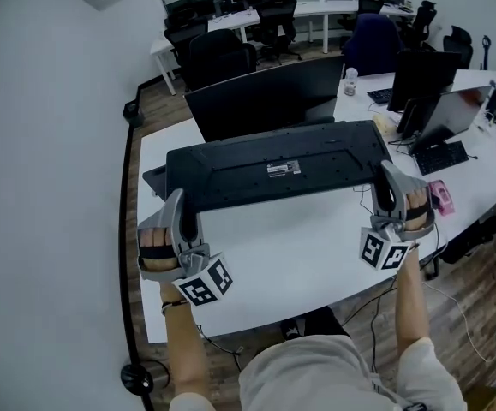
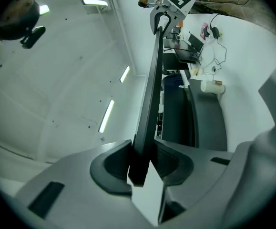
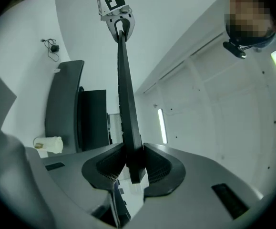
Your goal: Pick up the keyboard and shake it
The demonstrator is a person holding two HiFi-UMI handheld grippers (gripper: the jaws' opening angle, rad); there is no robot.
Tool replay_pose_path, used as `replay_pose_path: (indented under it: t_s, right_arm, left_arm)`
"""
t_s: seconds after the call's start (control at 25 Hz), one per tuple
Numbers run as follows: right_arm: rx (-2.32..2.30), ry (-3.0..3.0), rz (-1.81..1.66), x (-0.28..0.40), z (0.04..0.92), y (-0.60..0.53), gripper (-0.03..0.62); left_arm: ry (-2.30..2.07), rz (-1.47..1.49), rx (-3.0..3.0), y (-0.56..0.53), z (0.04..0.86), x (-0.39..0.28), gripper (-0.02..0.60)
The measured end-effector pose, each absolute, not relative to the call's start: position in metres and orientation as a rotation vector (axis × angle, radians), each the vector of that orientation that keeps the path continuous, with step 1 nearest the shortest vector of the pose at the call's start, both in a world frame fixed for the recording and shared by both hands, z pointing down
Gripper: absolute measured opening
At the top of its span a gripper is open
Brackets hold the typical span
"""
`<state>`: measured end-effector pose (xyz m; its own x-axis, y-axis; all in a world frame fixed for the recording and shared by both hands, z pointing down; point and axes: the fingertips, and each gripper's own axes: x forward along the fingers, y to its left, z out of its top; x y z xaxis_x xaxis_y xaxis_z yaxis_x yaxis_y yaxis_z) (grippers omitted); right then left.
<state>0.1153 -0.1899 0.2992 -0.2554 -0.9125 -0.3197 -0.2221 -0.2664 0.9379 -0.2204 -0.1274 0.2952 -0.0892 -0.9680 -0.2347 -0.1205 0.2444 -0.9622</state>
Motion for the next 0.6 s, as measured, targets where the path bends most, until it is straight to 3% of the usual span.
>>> replay_pose_path:
  t_s: [0.36,0.6]
  right_arm:
    - [1.498,-1.363,-1.700,0.104,0.250,-0.162,0.133]
    - [1.333,-1.458,-1.622,0.093,0.272,-0.177,0.132]
  left_arm:
    - [1.521,-0.871,-0.965,-0.096,0.253,-0.232,0.126]
    - [1.470,-0.959,-1.075,-0.107,0.283,-0.241,0.126]
